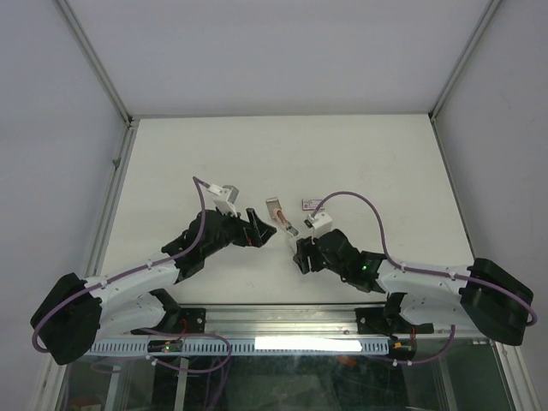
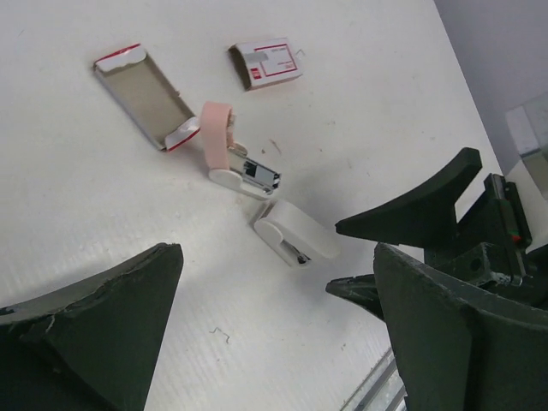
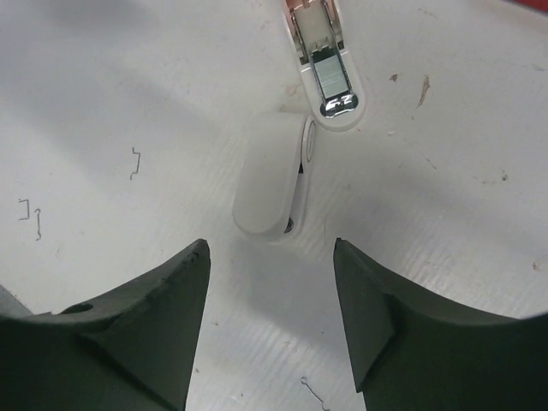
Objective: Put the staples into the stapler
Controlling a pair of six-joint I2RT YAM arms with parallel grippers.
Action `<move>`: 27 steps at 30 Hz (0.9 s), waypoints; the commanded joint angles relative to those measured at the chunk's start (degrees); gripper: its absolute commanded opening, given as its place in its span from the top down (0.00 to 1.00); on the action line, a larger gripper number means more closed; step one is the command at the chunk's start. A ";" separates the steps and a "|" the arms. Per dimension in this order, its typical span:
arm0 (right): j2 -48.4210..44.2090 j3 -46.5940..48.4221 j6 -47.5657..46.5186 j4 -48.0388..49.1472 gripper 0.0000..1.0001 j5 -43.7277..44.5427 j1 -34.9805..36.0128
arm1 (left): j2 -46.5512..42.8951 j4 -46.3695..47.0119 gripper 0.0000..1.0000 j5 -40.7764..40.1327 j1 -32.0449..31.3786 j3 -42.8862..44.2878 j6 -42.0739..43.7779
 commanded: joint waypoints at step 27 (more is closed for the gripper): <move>6.40 7.41 -10.32 9.12 0.95 -6.43 1.10 | 1.46 16.20 0.03 16.25 6.22 -7.38 -22.33</move>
